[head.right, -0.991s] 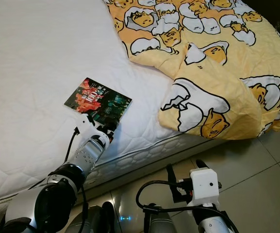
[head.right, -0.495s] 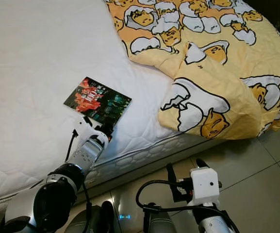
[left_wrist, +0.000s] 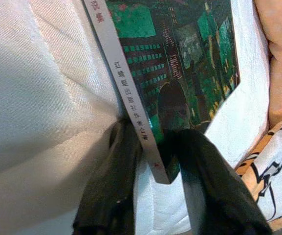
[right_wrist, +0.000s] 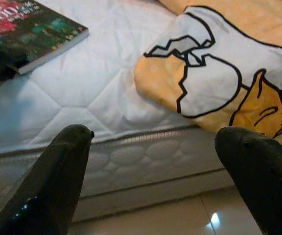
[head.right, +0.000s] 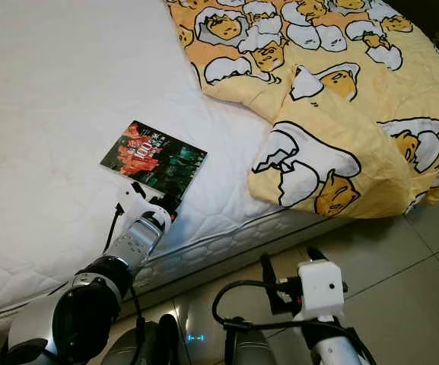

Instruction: Clean up the room

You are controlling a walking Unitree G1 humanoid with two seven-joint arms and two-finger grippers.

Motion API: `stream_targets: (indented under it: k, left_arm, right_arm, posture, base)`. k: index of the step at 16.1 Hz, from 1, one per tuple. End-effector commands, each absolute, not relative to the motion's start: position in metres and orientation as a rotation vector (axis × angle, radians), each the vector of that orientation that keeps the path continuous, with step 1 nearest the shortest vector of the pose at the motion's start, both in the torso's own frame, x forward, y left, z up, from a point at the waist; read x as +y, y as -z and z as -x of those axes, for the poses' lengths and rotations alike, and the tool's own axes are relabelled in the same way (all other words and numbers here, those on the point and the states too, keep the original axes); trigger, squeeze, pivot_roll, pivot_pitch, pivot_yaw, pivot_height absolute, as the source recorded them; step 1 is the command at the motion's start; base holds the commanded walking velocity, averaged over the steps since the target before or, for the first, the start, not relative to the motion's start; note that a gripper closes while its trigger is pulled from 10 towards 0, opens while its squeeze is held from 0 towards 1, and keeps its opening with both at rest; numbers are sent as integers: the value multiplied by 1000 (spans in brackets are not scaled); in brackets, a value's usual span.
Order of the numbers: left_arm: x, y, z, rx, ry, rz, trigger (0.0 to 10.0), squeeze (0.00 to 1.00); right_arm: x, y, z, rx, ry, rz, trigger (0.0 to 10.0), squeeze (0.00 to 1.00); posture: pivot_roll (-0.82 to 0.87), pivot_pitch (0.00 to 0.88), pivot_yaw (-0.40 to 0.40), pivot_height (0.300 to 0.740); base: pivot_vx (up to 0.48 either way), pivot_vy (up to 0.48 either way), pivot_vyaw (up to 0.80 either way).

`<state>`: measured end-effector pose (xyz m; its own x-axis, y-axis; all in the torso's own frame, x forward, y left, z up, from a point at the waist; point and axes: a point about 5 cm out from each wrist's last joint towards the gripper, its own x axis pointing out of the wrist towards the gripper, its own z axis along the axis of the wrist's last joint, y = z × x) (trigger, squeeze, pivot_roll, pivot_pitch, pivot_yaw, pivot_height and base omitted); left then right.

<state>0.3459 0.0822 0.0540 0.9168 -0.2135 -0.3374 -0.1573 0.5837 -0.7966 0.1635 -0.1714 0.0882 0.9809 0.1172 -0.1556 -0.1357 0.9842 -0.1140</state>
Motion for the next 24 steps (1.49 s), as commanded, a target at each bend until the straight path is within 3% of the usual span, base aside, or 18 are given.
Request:
stream_targets:
  k: [1,3,6,11,14,17,20,24]
  left_arm:
    - [59,-61,-346,440,105,1001,0,0]
    - [59,-65,-349,407,118,1033,0,0]
    - [69,-74,-356,365,140,990,0,0]
    - [130,-109,-374,128,127,532,0,0]
    - [194,-110,-341,59,-46,-12,0,0]
    - [219,-96,-309,53,-104,-224,0,0]
    - [219,-76,-285,79,-85,-283,0,0]
    - [192,-85,-282,39,-83,-279,0,0]
  right_arm:
    - [-175,-86,-164,169,-107,109,10000,0]
    - [-182,-85,-169,192,-23,-10,10000,0]
    - [-186,-86,-179,171,-31,9,10000,0]
    - [-175,-88,-219,96,-53,-32,10000,0]
    - [-181,-94,-249,41,-39,-45,10000,0]
    - [-187,-95,-260,38,-36,-23,10000,0]
    - [-192,-94,-265,31,-52,7,10000,0]
    - [-190,-95,-272,14,-81,15,10000,27]
  posture:
    - [-280,222,-7,732]
    - [-285,218,-8,732]
    - [-264,178,1,732]
    - [-127,32,51,732]
    - [-40,0,51,732]
    - [-8,0,25,732]
    - [-2,0,-3,732]
    - [-9,0,-19,732]
  base:
    - [0,0,0]
    - [0,0,0]
    - [0,0,0]
    - [0,0,0]
    - [0,0,0]
    - [0,0,246]
    - [0,0,700]
    - [0,0,698]
